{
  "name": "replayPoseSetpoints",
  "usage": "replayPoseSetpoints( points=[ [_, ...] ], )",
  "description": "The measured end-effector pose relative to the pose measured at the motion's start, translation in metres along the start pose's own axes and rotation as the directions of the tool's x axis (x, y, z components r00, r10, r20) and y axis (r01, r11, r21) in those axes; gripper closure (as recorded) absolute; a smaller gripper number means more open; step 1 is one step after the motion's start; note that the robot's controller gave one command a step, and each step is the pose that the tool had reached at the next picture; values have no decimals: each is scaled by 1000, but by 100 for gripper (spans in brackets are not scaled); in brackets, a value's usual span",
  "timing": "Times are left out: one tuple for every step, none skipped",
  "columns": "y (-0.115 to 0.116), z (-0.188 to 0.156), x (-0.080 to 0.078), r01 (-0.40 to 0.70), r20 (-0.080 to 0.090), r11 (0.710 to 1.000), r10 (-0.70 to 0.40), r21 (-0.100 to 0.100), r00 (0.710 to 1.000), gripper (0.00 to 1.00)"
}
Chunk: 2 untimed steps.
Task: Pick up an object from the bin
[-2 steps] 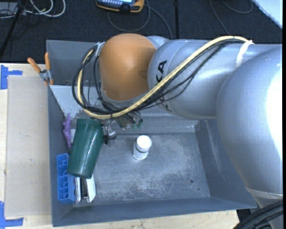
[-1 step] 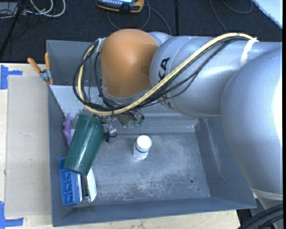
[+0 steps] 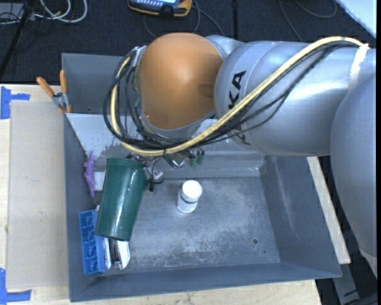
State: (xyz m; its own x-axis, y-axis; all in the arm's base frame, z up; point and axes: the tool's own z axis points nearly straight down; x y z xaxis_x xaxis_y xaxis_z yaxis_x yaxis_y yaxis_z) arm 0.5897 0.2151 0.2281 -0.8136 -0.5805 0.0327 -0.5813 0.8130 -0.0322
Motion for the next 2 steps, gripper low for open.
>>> replayPoseSetpoints(
  points=[
    [1,-46,-2,89,-4,996,-89,-3,996,100],
    [-1,-62,-4,86,1,996,-86,-1,996,100]
  ],
)
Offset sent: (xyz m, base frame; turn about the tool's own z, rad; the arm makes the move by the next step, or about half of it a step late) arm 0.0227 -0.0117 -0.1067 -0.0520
